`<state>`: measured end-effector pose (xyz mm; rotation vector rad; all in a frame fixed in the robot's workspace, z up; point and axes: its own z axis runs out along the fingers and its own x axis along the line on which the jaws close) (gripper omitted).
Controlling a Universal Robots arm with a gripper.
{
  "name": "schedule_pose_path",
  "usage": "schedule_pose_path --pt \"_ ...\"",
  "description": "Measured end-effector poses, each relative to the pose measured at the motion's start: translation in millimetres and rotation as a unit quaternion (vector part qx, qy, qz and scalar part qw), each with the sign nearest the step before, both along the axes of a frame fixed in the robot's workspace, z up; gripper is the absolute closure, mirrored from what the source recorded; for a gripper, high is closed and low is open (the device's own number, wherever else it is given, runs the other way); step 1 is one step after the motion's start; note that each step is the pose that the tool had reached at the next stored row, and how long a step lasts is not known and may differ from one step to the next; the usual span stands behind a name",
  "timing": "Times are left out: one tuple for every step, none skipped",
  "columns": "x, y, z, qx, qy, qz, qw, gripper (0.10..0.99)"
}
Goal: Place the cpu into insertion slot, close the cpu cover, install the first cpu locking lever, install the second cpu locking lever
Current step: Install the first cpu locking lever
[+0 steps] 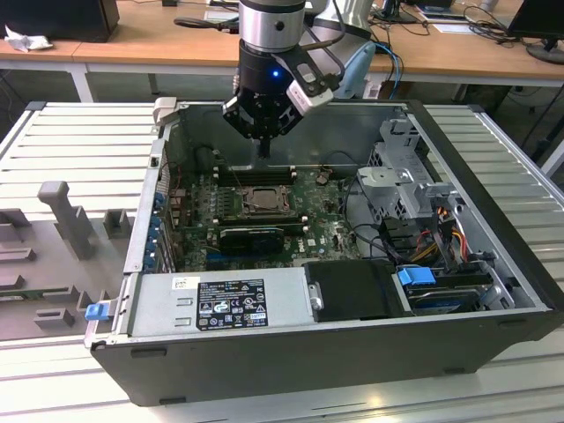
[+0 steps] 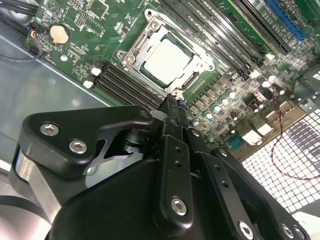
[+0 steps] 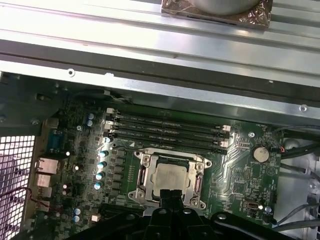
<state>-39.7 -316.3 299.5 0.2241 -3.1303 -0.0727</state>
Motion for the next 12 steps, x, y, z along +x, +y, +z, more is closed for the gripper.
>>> schedule_pose_path --pt "0.0 0.0 0.0 0.0000 0.0000 0.002 1.0000 0.980" --pt "0.0 0.0 0.0 0.0000 0.0000 0.006 1.0000 0.980" --pt "0.0 0.0 0.0 0.0000 0.0000 0.007 1.0000 0.980" --pt "0.0 0.0 0.0 0.0000 0.0000 0.010 1.0000 0.980" --pt "0.0 0.0 0.0 0.0000 0.0000 0.014 0.9999 0.980" --pt "0.0 0.0 0.0 0.0000 0.0000 0.021 0.9998 0.980" --pt "0.0 0.0 0.0 0.0000 0.0000 0.027 0.9996 0.980" --pt "0.0 0.0 -0.1 0.0000 0.0000 0.038 0.9993 0.980" --pt "-0.1 0.0 0.0 0.0000 0.0000 0.047 0.9989 0.980" --pt "-2.3 0.0 -0.1 0.0001 -0.0003 0.049 0.9988 0.980" --pt "-6.3 0.0 -0.1 0.0000 -0.0005 0.049 0.9988 0.980" --pt "-11.1 0.0 -0.1 0.0000 -0.0009 0.049 0.9988 0.980"
